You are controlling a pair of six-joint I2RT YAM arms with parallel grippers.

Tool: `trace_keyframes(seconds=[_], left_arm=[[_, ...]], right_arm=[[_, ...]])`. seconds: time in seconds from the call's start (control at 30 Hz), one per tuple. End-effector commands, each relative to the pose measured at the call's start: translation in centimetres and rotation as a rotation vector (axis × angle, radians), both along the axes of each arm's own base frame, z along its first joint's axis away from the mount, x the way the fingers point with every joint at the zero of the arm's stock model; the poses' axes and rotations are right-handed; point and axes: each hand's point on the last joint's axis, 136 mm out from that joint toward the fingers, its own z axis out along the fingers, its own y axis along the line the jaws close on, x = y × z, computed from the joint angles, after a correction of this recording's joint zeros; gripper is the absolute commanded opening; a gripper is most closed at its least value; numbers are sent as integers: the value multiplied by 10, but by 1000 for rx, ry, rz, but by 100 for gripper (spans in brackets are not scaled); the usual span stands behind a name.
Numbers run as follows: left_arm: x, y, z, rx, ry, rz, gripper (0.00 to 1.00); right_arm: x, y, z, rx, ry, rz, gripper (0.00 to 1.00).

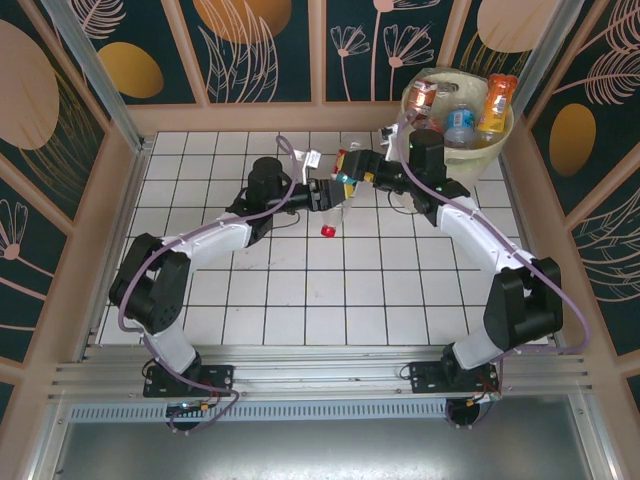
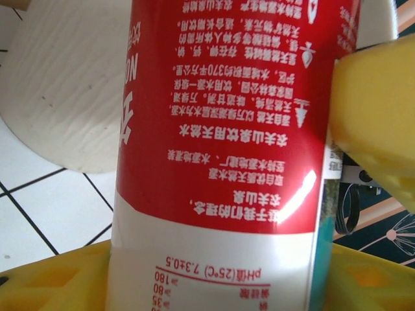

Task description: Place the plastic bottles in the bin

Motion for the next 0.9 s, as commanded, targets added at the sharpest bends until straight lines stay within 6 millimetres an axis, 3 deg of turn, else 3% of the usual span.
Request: trace_keyframes(seconds=[0.0,0.43,0.53,0.67,0.8,0.87], left_arm=[[1,-8,16,-48,-39,-20,66],[1,-14,19,-48,-48,-32,71],[1,-13,21,-38,-71,-33,78],[-1,-8,23,-10,-139,-13,99],[-2,2,25,77,-220,27,99],[1,6,16,162,-249,37,99]], right_arm=[[0,10,25,39,-72,41,82],[0,7,27,25,-78,23,59],[-1,6,31,30,-88,19,58],[-3,4,34,27,-99,6,57],[-10,-3,41,13,-138,-14,57],[-12,-10,45,-8,-159,-35,57]])
